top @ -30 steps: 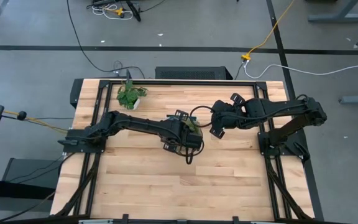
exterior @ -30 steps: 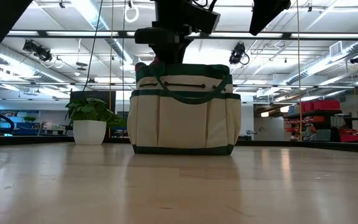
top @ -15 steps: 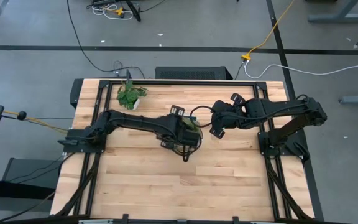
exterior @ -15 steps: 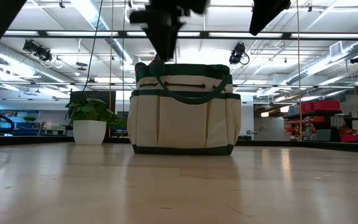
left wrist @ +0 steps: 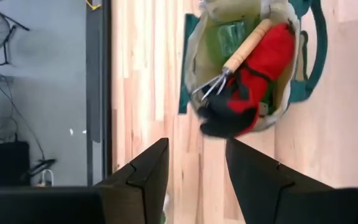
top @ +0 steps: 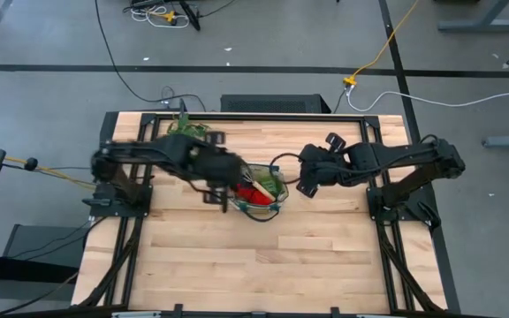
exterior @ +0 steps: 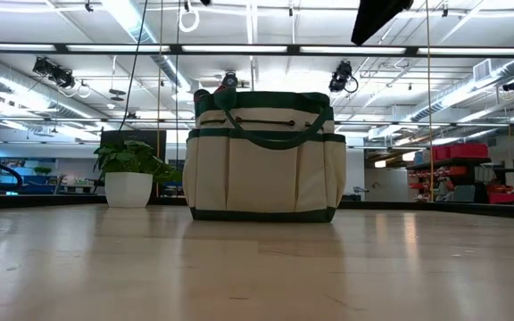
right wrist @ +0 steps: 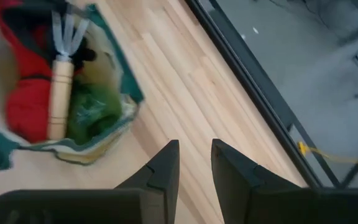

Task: Pick & Place Garden tools in Gardening bag
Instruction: Return to Home Position

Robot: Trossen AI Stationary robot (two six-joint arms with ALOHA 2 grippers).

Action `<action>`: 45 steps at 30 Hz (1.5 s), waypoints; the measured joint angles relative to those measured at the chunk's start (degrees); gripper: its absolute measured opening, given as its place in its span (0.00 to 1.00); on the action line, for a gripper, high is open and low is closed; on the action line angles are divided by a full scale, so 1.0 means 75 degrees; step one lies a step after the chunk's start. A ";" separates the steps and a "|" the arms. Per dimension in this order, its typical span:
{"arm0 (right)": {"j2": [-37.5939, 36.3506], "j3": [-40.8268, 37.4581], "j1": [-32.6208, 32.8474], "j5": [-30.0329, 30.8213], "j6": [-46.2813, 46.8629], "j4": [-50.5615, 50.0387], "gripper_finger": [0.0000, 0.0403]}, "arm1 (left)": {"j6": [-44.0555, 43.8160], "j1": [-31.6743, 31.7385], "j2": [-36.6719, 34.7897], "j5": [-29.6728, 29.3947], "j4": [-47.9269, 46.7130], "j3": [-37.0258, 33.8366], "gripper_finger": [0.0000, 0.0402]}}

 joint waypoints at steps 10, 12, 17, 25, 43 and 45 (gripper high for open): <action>-0.1398 -0.1863 0.0500 0.0226 -0.0658 0.2350 0.24 | -0.0840 -0.0065 -0.3065 0.0012 0.1024 -0.3575 0.42; -0.1862 -0.2443 0.0532 0.0103 -0.0935 0.3190 0.24 | -0.0815 -0.0162 -0.3855 -0.0003 0.1768 -0.4583 0.42; -0.3053 -0.4015 0.0544 -0.0418 -0.1967 0.5754 0.24 | -0.0784 -0.0379 -0.5619 0.0302 0.3697 -0.6671 0.42; -0.4738 -0.6269 0.0544 -0.1222 -0.2860 0.8678 0.24 | -0.0783 -0.0644 -0.7590 0.0392 0.5335 -0.8870 0.42; -0.7616 -0.9505 0.0541 -0.1421 -0.3609 1.1868 0.24 | 0.0583 -0.0653 -1.0188 0.0416 0.8674 -1.2093 0.42; -0.7780 -0.9743 0.0541 -0.1492 -0.3664 1.2177 0.24 | 0.0630 -0.0653 -1.0339 0.0418 0.9083 -1.2422 0.42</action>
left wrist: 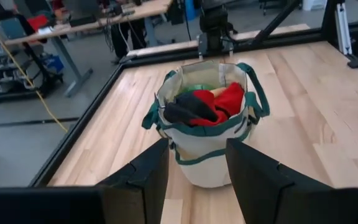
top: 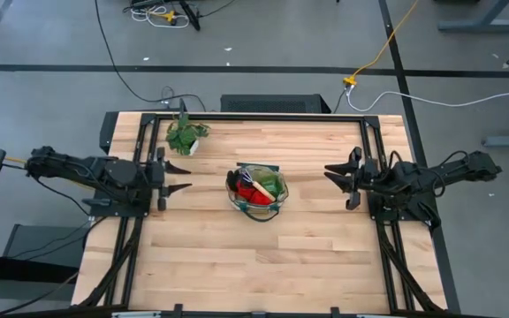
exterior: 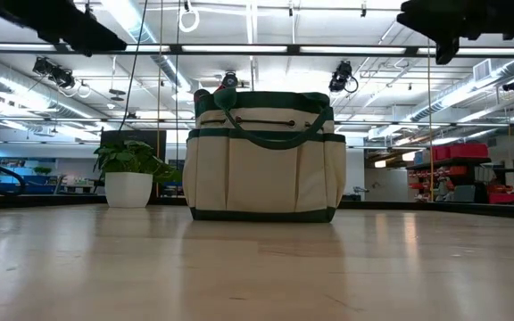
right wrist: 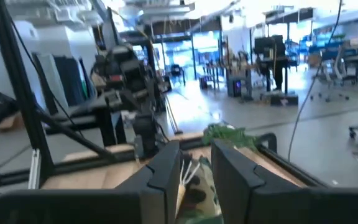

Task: Pick & Place Garden tools in Gardening bag
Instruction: Return to Home Position

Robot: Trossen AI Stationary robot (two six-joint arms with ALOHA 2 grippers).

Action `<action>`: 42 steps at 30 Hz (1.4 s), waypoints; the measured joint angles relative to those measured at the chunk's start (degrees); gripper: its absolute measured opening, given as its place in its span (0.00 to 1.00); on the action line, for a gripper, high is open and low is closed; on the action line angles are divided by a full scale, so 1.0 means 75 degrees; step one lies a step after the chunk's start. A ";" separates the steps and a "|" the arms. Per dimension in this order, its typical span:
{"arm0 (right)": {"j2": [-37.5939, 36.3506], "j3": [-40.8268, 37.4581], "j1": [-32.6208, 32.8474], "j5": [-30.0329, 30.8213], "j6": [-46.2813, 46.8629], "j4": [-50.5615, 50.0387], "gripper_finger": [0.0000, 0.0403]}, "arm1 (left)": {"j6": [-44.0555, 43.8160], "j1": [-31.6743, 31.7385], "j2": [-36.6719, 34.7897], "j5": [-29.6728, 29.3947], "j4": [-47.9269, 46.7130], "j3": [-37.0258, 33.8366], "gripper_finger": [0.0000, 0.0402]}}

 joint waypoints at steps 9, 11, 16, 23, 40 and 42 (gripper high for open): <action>-0.0208 -0.0786 -0.0006 0.0333 0.0075 0.0607 0.24 | 0.0014 0.0010 -0.0622 0.0115 0.0802 -0.1372 0.42; -0.0208 -0.0889 -0.0006 0.0555 0.0125 0.0623 0.24 | -0.0051 0.0012 -0.0705 0.0116 0.0884 -0.1588 0.42; -0.0208 -0.0984 -0.0009 0.0619 0.0313 0.0607 0.24 | -0.0253 0.0009 -0.0737 0.0116 0.1001 -0.1766 0.42; -0.0206 -0.0984 -0.0009 0.0619 0.0798 0.0604 0.24 | -0.0241 0.0009 -0.0737 0.0114 0.1113 -0.1767 0.42; -0.0185 -0.0983 -0.0009 0.0619 0.0662 0.0592 0.24 | -0.0226 0.0009 -0.0734 0.0114 0.1097 -0.1769 0.42; -0.0185 -0.0984 -0.0009 0.0619 0.0660 0.0592 0.24 | -0.0225 0.0009 -0.0734 0.0114 0.1097 -0.1767 0.42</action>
